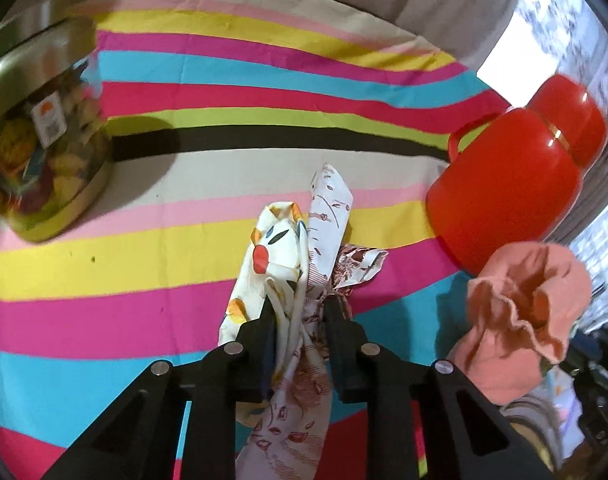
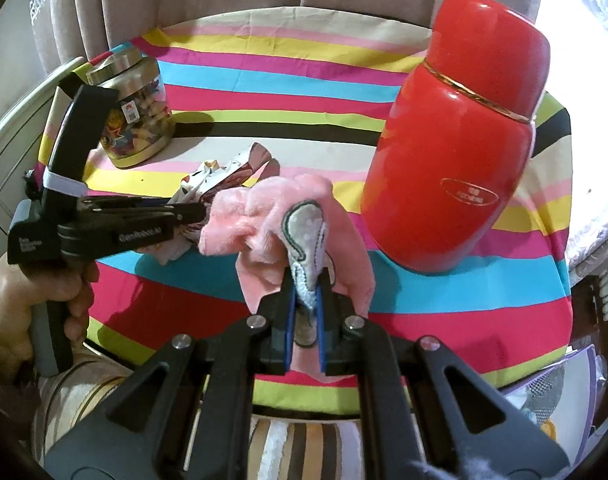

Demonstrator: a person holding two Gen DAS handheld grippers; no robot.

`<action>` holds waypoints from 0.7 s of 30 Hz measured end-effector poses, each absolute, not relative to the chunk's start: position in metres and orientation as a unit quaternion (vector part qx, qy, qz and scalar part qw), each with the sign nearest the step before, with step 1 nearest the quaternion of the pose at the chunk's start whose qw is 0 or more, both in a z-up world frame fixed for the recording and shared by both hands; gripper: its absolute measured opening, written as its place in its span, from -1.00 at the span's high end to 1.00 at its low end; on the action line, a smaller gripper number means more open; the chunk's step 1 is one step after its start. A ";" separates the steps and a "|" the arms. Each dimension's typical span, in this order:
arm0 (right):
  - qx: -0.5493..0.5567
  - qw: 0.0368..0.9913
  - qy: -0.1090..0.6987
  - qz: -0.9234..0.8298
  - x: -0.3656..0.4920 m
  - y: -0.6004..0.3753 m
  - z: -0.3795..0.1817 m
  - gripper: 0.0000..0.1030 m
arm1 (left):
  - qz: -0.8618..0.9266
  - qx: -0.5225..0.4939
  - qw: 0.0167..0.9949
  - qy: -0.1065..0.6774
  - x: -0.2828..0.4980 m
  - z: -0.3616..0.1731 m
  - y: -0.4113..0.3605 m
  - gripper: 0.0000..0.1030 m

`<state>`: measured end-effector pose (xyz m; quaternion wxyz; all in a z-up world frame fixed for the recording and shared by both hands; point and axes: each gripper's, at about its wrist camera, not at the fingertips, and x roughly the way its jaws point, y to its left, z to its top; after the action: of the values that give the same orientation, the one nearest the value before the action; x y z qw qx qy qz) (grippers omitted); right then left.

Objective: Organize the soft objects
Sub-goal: 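Lift the white bag and pink hat and carry them toward the white box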

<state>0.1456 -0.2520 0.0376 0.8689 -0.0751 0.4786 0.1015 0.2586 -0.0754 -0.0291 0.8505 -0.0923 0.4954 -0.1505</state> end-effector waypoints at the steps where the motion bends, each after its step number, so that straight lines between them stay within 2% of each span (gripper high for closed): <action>1: -0.074 0.869 0.478 0.101 0.144 -0.254 0.039 0.78 | -0.154 -0.107 0.848 0.495 0.257 -0.028 -0.073 0.56; 11: -0.060 0.876 0.469 0.092 0.125 -0.275 0.053 0.78 | -0.168 -0.193 0.846 0.467 0.231 0.001 -0.052 0.58; 21: -0.030 0.883 0.461 0.087 0.097 -0.315 0.073 0.78 | -0.214 -0.223 0.848 0.431 0.186 0.035 -0.071 0.58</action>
<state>0.0969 -0.3150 0.0729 0.8826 -0.0303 0.4609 0.0873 0.1859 -0.0707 0.0353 0.8476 -0.2235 0.4313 -0.2135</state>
